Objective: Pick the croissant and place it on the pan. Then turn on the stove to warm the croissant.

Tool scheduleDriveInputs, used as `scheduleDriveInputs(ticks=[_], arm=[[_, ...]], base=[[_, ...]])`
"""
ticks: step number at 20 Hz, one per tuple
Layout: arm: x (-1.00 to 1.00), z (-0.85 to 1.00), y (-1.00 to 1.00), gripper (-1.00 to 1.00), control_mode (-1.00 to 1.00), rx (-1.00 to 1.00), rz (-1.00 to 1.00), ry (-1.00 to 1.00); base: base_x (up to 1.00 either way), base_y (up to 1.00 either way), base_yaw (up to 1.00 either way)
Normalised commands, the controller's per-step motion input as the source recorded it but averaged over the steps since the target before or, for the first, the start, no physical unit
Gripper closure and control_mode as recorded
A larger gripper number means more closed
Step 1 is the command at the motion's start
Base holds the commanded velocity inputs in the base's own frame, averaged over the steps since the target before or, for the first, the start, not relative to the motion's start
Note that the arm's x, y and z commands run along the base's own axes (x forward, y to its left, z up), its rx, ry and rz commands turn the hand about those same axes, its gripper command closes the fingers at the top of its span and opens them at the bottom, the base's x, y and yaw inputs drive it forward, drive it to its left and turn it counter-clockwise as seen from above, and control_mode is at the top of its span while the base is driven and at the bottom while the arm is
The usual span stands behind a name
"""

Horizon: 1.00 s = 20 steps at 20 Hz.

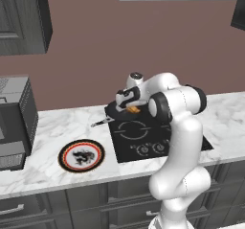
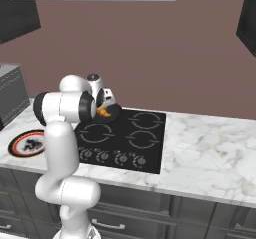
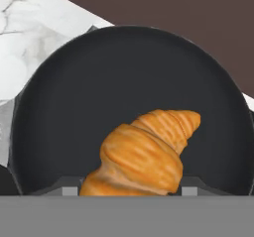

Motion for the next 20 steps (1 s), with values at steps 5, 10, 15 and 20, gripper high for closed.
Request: scheduleDriveInputs(ticks=[5, 10, 15, 20], arm=[[0.51, -0.42, 0.05, 1.00, -1.00, -0.02, -0.01, 0.08], [0.43, -0.35, 0.07, 1.00, -1.00, -0.03, -0.02, 0.06], [0.36, -0.34, 0.09, 1.00, -1.00, -0.03, -0.02, 0.05], [0.17, -0.22, 0.15, -1.00, -1.00, -0.05, -0.04, 0.01]], base=[[0.00, 0.00, 0.00], [0.00, 0.00, 0.00], [0.00, 0.00, 0.00], [0.00, 0.00, 0.00]])
